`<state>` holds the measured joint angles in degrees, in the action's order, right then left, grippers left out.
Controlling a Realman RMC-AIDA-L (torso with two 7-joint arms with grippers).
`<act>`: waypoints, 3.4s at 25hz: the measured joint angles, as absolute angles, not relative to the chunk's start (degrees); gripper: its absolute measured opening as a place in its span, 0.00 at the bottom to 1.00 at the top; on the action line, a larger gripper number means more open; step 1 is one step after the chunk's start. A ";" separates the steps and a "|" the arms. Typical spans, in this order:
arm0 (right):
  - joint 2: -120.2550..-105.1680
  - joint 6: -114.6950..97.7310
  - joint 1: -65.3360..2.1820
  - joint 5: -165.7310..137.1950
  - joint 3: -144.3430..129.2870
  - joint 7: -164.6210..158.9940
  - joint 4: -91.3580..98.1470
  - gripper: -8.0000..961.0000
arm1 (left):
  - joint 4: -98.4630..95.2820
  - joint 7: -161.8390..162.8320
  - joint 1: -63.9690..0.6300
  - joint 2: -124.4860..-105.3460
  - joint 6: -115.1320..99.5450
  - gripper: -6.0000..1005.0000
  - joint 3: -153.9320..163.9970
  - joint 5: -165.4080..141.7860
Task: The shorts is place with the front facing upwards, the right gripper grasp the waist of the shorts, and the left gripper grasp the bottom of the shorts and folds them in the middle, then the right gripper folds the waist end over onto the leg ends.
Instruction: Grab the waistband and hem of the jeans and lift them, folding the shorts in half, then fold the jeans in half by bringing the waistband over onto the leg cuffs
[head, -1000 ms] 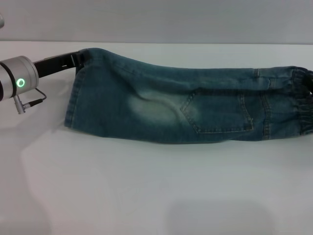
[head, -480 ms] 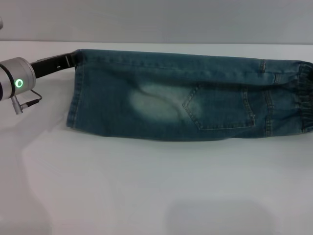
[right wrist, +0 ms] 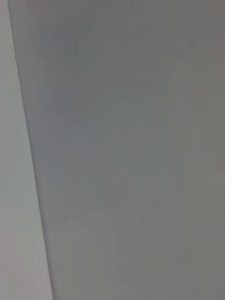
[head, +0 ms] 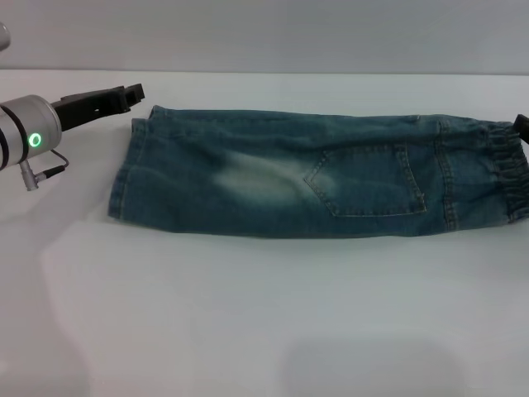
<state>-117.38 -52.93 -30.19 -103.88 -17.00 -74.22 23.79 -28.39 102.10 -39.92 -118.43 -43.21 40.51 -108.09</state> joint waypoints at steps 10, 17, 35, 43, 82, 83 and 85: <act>-117.79 -55.55 -27.92 -98.60 -16.67 -74.16 25.91 0.53 | -28.68 94.83 -37.90 -118.28 -49.14 0.47 40.47 -98.74; -117.54 -68.47 -23.34 -90.93 -16.68 -74.66 30.49 0.53 | -26.20 79.09 -34.04 -118.35 -61.37 0.75 40.37 -79.72; -101.84 -79.54 -28.10 -109.43 -33.49 -117.48 40.82 0.53 | -19.12 66.75 -33.65 -118.12 -71.50 0.83 40.52 -67.83; -101.12 -80.79 -34.50 -130.37 -33.63 -123.56 42.26 0.53 | -19.34 66.49 -34.64 -118.21 -69.84 0.83 40.38 -67.53; -106.69 -72.25 -37.56 -143.36 -40.43 -123.33 36.19 0.50 | -18.59 66.18 -35.83 -118.47 -65.43 0.83 40.52 -67.49; -106.88 -72.24 -37.57 -143.31 -40.39 -123.14 36.53 0.49 | -17.91 66.17 -35.83 -118.48 -65.46 0.83 40.52 -67.52; -107.43 -72.24 -37.48 -143.25 -40.20 -122.75 37.67 0.46 | -17.45 66.18 -35.86 -118.48 -65.45 0.83 40.52 -67.53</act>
